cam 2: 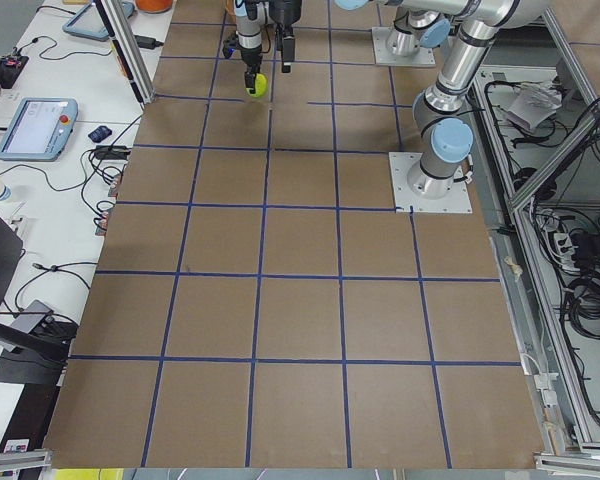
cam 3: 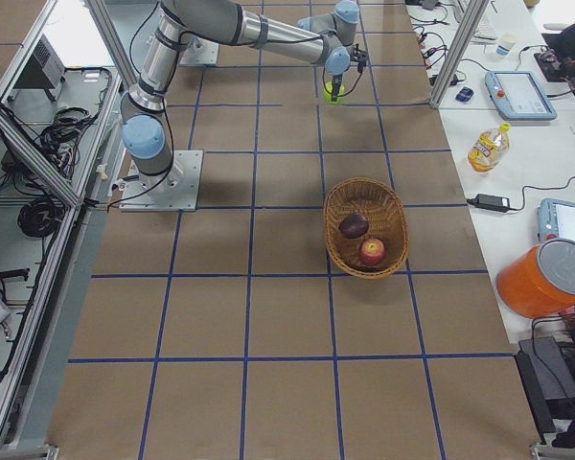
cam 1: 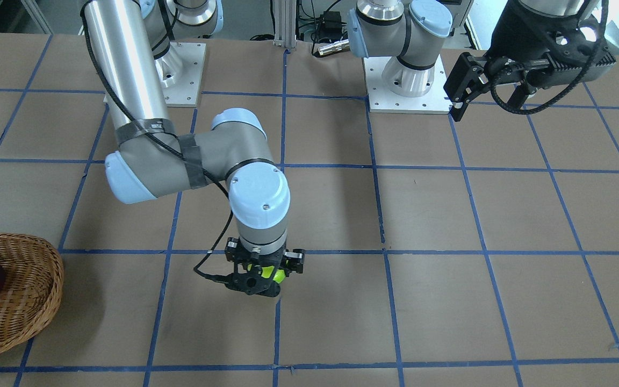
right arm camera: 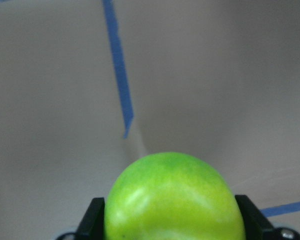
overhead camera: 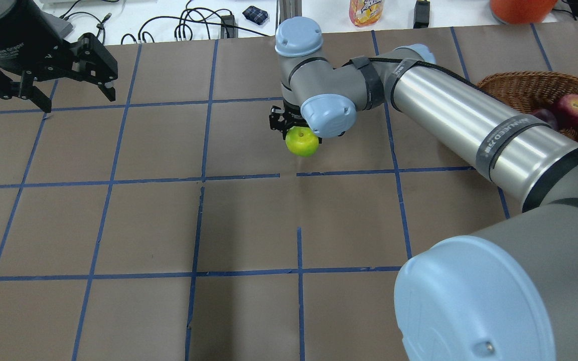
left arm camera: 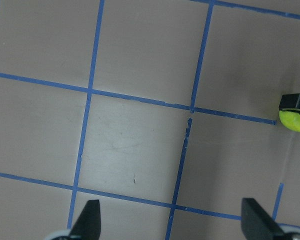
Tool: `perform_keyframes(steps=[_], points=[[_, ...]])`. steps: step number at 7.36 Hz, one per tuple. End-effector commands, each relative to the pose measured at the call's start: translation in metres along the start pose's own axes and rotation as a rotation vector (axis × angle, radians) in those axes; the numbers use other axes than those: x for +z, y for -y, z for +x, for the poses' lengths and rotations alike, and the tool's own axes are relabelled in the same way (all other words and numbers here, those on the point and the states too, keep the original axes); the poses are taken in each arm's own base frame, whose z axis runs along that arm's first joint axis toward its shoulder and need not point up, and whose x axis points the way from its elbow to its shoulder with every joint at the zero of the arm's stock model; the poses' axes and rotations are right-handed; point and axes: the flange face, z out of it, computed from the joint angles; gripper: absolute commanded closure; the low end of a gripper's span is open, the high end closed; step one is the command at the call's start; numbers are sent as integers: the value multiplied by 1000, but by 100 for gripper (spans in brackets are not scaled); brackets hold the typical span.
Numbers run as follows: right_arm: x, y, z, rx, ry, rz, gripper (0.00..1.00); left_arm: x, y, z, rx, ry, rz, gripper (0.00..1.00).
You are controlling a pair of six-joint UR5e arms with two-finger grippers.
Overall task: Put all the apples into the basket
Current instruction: 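Lift the green apple with the right gripper and carry it over the basket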
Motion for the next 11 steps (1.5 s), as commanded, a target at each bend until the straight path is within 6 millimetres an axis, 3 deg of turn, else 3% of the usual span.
perform_keyframes(steps=[1,2,4,6,7,8,9,10,11], points=[[-44,51,99,-20,-32,17,100,1,0,0,-1,0,-3,0],[-58,78,159,-28,-42,26,100,-2,1,0,1,-1,6,0],[-76,106,263,-126,-103,22,100,5,1,-1,-3,1,-9,0],[-73,127,370,-221,-138,0,100,7,1,1,-2,-1,-20,0],[-65,132,410,-242,-136,-11,100,9,-3,1,2,0,-40,0],[-48,136,428,-226,-124,-37,100,10,-1,1,2,-1,-43,0],[-19,144,429,-217,-115,-58,100,12,-4,1,2,-1,-48,0],[-6,147,430,-221,-116,-68,100,14,-6,3,5,-4,-75,0],[0,146,430,-218,-111,-79,79,14,-11,5,-20,1,-116,0]])
